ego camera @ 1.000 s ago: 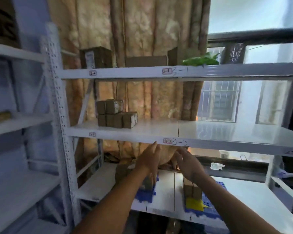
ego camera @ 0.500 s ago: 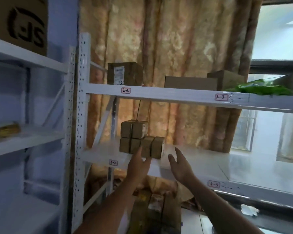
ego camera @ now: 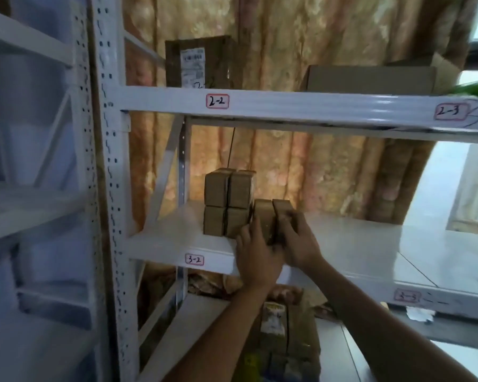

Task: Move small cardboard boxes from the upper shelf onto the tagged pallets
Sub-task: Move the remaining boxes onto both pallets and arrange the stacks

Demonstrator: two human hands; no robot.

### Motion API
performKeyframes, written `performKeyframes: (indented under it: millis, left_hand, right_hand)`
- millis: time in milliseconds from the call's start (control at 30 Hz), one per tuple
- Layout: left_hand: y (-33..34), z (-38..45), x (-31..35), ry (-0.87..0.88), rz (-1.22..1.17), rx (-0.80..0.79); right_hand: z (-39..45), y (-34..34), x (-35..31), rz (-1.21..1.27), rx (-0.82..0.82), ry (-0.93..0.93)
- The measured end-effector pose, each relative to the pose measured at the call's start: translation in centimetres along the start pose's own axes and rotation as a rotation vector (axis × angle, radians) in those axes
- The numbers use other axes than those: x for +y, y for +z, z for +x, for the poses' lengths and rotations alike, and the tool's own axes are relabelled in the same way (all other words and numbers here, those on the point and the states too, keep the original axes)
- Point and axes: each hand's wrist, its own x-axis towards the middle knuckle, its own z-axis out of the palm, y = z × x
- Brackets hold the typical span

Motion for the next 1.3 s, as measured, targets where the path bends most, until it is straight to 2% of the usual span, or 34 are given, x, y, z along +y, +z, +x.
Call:
performKeyframes:
  millis: [100, 267, 367, 467, 567, 667, 767, 900, 1033, 1300]
  left_hand:
    - [-0.5, 0.6, 0.5, -0.1, -0.079, -0.019]
    - [-0.6, 1.1, 0.9, -0.165, -0.13, -0.065]
    - [-0.7, 1.2, 1.0, -0.167, -0.102, -0.089]
    - [-1.0, 0.8, 1.2, -0.176, -0.202, -0.111]
    - [-1.5, 0.3, 1.0, -0.192, -0.34, -0.158]
    - [-2.4, 0.3, 0.7, -0.183, -0.383, -0.25]
    - [-2.9, -0.3, 0.7, -0.221, -0.453, -0.315]
    - [-3.2, -2.9, 2.1, -0.281, -0.675, -0.308]
    - [-2.9, -6.7, 4.7, -0.284, -0.785, -0.243]
    - [1.7, -18.2, 12.6, -0.218, -0.947, -0.23]
  right_hand:
    - [0.5, -0.1, 0.4, -0.056, 0.083, 0.014]
    - [0.5, 0.1, 0.6, -0.084, 0.081, 0.037]
    - [0.8, -0.1, 0.6, 0.015, 0.102, 0.114]
    - [1.0, -0.1, 0.7, 0.106, 0.114, 0.167]
    - [0.1, -0.6, 0.5, 0.136, 0.189, 0.162]
    - [-1.4, -1.7, 0.5, 0.201, 0.263, 0.14]
    - [-3.5, -2.9, 0.3, 0.298, 0.257, 0.118]
    - [-7.3, -4.6, -0.1, 0.424, 0.226, 0.049]
    - [-11.0, -7.4, 0.7, 0.466, 0.182, 0.061]
    - [-19.5, -18.0, 5.7, 0.478, 0.22, 0.08]
